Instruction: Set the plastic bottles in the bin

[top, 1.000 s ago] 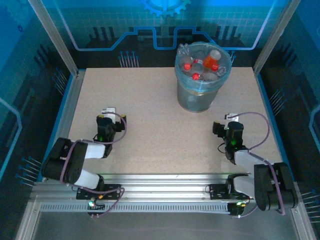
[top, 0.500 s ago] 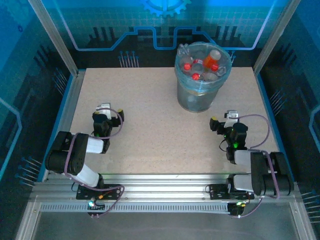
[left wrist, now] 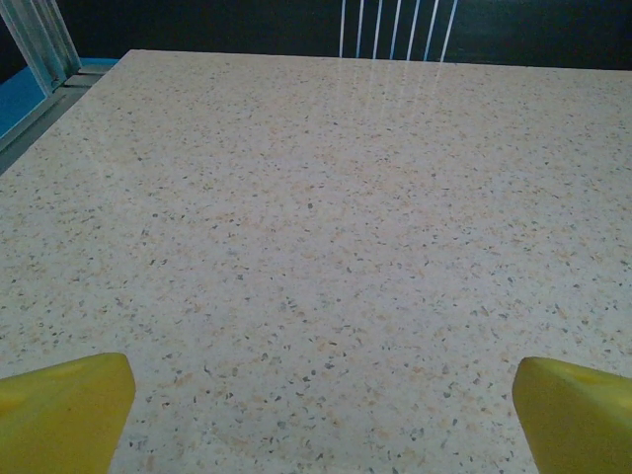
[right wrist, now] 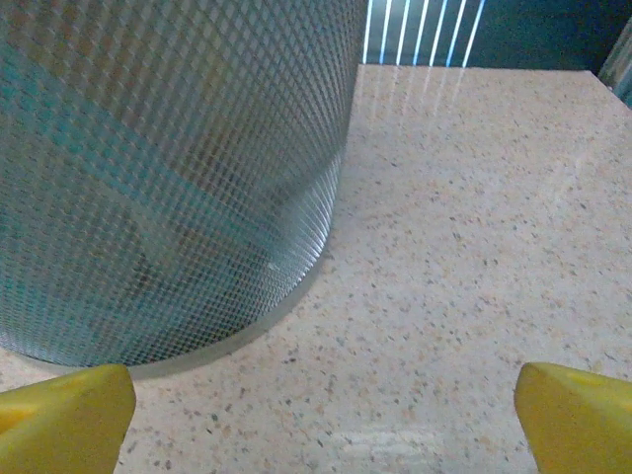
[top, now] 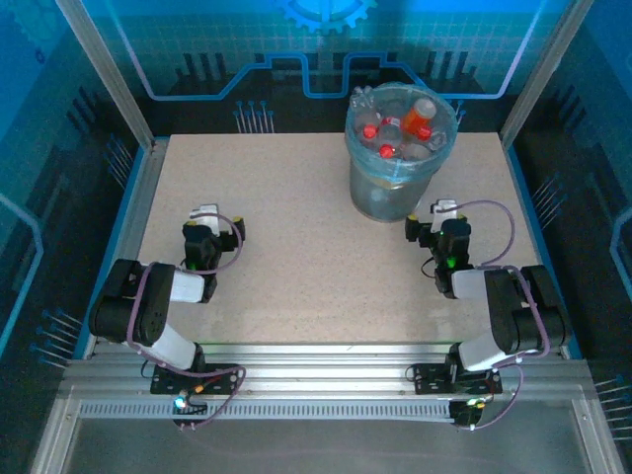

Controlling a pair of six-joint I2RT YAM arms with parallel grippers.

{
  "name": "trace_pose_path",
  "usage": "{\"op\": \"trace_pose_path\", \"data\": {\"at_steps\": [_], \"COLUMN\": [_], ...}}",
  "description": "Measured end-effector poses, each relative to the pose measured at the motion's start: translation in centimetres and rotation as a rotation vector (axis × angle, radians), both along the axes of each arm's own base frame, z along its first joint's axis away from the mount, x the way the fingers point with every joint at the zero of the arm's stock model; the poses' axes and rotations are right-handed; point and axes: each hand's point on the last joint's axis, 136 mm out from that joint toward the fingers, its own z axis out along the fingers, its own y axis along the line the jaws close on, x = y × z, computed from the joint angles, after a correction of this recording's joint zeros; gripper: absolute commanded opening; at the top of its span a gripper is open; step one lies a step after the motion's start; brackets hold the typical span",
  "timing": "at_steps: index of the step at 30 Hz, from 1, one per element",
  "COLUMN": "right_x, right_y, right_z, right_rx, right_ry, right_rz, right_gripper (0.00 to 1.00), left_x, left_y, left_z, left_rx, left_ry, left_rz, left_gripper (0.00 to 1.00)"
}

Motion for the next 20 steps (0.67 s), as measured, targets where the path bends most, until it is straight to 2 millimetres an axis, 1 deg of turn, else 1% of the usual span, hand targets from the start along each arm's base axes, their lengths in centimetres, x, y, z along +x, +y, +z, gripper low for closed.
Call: {"op": "trace_pose_path", "data": {"at_steps": [4, 20], "right_x": [-0.14, -0.19], "right_y": [-0.19, -0.45], "right_z": [-0.33, -0.4], "right_rx": [-0.005, -0.014], "right_ry": [0.015, 0.018], "right_rz": [-0.01, -0.023], "right_gripper": [1.0, 1.0], "left_x": [0.0, -0.03], "left_y": [-0.1, 0.24], "left_z": [-0.05, -0.12], "left_rx": [-0.002, -0.004], "left_ry": [0.002, 0.005], "left_rz": [-0.005, 0.0], "left_gripper": [0.99, 0.99]}}
